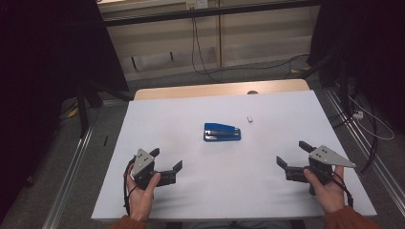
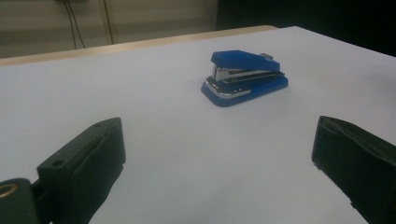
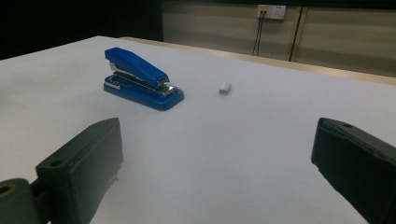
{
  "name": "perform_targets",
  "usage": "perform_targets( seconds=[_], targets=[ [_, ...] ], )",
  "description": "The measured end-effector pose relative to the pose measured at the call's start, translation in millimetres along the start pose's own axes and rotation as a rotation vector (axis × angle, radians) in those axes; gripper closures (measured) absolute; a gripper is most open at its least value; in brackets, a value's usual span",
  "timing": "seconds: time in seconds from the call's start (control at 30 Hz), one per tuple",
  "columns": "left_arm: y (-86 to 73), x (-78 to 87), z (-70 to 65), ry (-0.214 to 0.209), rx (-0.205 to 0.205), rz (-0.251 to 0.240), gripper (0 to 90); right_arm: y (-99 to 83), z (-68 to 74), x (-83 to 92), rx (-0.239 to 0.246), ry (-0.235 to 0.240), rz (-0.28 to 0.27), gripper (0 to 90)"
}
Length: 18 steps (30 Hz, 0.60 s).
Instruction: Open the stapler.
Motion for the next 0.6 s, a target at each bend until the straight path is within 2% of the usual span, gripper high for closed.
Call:
perform_targets(
  seconds=[0.07,0.1,0.17,0.23,0.3,0.4,0.43,0.5,0.6],
  targets=[
    [-0.2,-1.2,0.5,-0.013,0.005,0.016,3.8,-0.2,0.9,-0.9,0.007,0.000,0.009,2.0],
    [-0.1,-1.7,-1.3,0.012,-0.036,0.022,5.1,-0.5,2.3,-2.1,0.011,0.012,0.017,2.2],
    [0.5,-2.7,-2.2,0.006,-0.036,0.021,4.9,-0.3,3.4,-3.5,0.011,0.023,0.023,2.2],
    [1.6,-4.1,-2.4,-0.019,-0.024,0.018,5.4,0.2,3.9,-4.8,0.011,0.029,0.022,2.1],
    [2.9,-5.3,-2.4,-0.032,-0.039,0.029,6.5,1.9,5.6,-10.2,0.005,0.059,0.032,2.2],
    [4.5,-6.6,-2.7,-0.048,-0.020,0.020,6.5,3.3,7.1,-13.4,0.008,0.078,0.041,2.2],
    [5.1,-7.4,-2.2,-0.050,-0.026,0.013,6.4,3.8,8.1,-14.9,0.006,0.086,0.040,2.2],
    [6.2,-11.1,-1.9,-0.042,-0.011,0.011,5.8,5.1,9.9,-20.0,0.003,0.107,0.042,1.9],
    [7.6,-14.9,-2.7,-0.042,-0.017,0.012,5.6,5.4,10.3,-24.3,0.001,0.116,0.050,1.6]
  ],
)
Point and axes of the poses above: each handheld gripper's, and its own axes: x roughly backward along the jaws, y roughly out of its top, z roughly to its left, the point moved 1 cm from there along -x, roughly forward along the jaws, and after that the axes turned 9 degrees about y, right-handed, at the moved point
